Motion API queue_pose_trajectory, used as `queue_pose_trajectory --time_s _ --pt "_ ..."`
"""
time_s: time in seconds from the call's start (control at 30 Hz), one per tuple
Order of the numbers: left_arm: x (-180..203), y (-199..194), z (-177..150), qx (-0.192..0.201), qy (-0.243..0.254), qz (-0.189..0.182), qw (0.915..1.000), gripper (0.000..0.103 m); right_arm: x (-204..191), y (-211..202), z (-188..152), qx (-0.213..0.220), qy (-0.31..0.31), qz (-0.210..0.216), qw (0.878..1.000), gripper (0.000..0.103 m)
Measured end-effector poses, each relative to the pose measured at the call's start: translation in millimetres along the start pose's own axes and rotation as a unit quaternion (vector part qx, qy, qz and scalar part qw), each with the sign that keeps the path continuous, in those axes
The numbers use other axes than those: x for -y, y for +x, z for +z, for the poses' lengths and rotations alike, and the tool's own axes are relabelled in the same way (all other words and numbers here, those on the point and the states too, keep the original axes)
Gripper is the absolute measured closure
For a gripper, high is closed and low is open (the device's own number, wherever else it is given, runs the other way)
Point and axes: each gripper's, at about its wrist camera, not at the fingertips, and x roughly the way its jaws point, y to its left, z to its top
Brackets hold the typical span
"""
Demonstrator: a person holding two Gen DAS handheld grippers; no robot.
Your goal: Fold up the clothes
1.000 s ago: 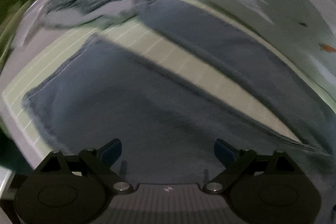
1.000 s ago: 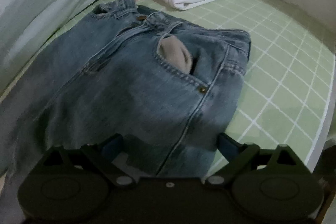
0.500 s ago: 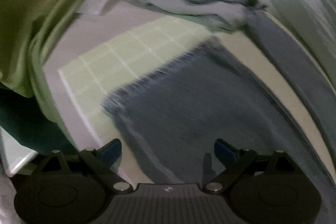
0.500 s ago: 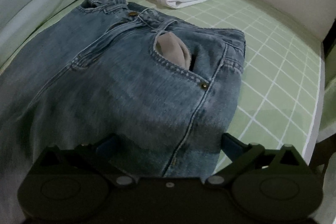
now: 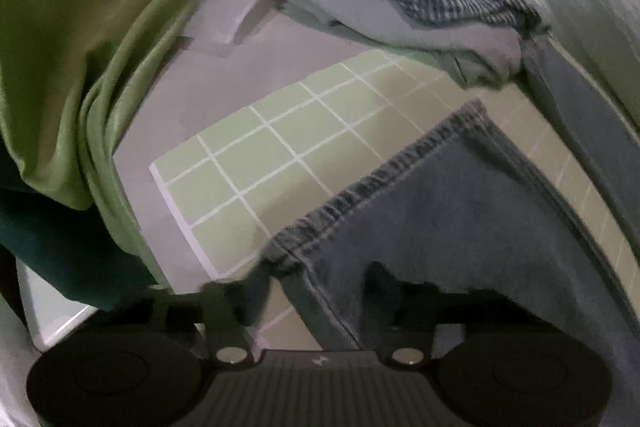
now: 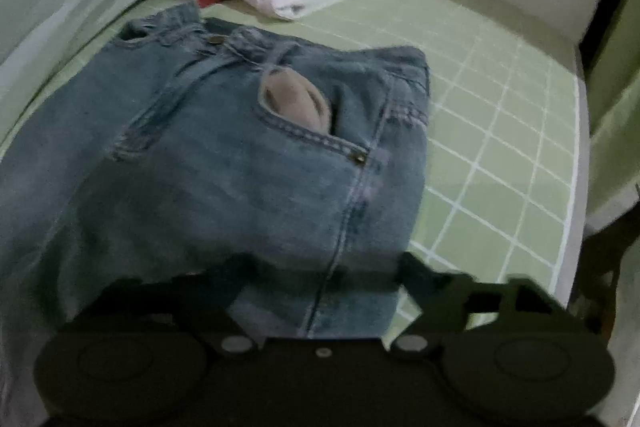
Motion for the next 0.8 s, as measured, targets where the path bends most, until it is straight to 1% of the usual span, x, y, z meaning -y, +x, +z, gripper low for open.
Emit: queue_pose_trajectory --time_s 0.03,0.07,0.1,0.13,0.2,0.27,0.37,0.47,0.5,0.57,0.6,0.67,0.7,0.73,0.77,0.8 --pt "-1.7 -0.2 1.8 -0.002 -0.011 -0.008 0.9999 0.085 -1.2 -2.1 0.5 0.002 -0.004 0.005 1.0 0.063" --pt "-4.8 -0.2 4.1 -0.004 -0.029 -0.026 0.9992 0.093 -1.5 -3.5 2.0 0.001 -0.004 0.014 1.0 0.071" --pt "-5.5 -3.6 6.2 0.0 -0.039 -0.033 0.9987 0.093 -0.8 -4.8 4.2 0.001 -0.003 0.021 1.0 0.081" --pt "-5.5 -8.0 8.2 0.006 -0.046 -0.035 0.9983 0.094 0.2 -6.3 6.5 0.001 -0.002 0.028 1.0 0.085" --pt "-5.4 -16.8 12.2 0.018 -0.06 -0.041 0.9972 0.096 3.6 -11.6 10.9 0.004 0.003 0.043 0.999 0.089" --pt "-1.6 -33.8 17.1 0.04 -0.062 -0.047 0.9962 0.097 12.2 -33.9 19.3 0.026 0.023 0.076 0.996 0.09" --pt "3.7 -73.3 30.4 0.089 -0.069 -0.063 0.9917 0.098 26.0 -71.4 33.4 0.061 0.056 0.131 0.988 0.091" --pt "10.5 -124.4 46.6 0.155 -0.075 -0.085 0.9813 0.098 39.8 -108.8 47.4 0.097 0.089 0.185 0.974 0.092" --pt "16.1 -142.0 51.0 0.181 -0.068 -0.089 0.977 0.098 44.4 -121.3 52.1 0.109 0.099 0.203 0.968 0.092" --pt "27.8 -157.1 57.6 0.209 -0.051 -0.09 0.9725 0.098 43.1 -138.8 57.8 0.14 0.094 0.219 0.961 0.092" --pt "33.8 -153.8 60.0 0.211 -0.048 -0.092 0.9719 0.098 39.4 -137.1 59.5 0.146 0.088 0.215 0.962 0.092" --pt "43.2 -137.3 63.3 0.191 -0.054 -0.086 0.9763 0.098 30.3 -123.2 62.1 0.145 0.075 0.197 0.967 0.092" --pt "48.5 -128.6 64.6 0.178 -0.059 -0.08 0.9789 0.098 29.4 -113.6 62.6 0.131 0.085 0.192 0.969 0.092" --pt "52.3 -123.7 64.8 0.172 -0.064 -0.084 0.9795 0.098 29.7 -106.3 62.2 0.119 0.097 0.194 0.969 0.092" --pt "55.7 -120.0 64.8 0.168 -0.068 -0.09 0.9794 0.098 29.7 -101.0 61.5 0.112 0.107 0.198 0.968 0.092" --pt "61.7 -116.6 65.1 0.168 -0.065 -0.085 0.98 0.098 27.8 -97.9 60.7 0.11 0.108 0.198 0.968 0.092"
